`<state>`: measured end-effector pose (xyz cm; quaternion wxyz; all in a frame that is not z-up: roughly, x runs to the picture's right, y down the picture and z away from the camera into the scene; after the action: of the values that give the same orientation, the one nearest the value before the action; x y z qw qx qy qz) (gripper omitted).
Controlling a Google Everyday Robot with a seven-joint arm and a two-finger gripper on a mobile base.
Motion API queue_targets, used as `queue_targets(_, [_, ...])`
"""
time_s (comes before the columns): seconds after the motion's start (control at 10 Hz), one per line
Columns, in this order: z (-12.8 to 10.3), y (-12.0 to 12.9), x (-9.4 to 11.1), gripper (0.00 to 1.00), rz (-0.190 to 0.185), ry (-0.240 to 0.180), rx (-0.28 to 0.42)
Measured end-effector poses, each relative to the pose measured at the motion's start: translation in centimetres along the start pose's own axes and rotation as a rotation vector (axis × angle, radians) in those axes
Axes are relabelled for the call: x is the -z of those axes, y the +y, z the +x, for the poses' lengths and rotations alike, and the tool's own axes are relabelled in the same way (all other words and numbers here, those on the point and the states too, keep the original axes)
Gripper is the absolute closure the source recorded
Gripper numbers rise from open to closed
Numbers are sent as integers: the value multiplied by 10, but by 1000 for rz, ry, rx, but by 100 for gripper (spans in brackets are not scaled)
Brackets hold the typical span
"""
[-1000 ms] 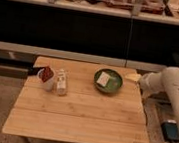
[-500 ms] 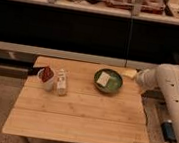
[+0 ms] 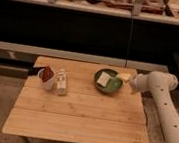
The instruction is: Pick up the ceramic bowl
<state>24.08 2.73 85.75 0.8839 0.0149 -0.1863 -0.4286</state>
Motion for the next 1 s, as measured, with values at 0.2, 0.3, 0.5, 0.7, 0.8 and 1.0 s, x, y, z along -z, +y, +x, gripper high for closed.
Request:
queue_targets(0.2, [1,2,-1,20,1,4,0])
queue_targets(0.3, [2,2,-1,20,0,5,-1])
queue_targets(0.5, [0,1,-3,20,2,2,1])
queue_targets(0.7, [-2,6,-18,20,10,-28,-8])
queue_targets(0.8, [0,3,-28,20,20,-33,-3])
queue_targets(1.0, [12,1,-39,20,42,-29,-8])
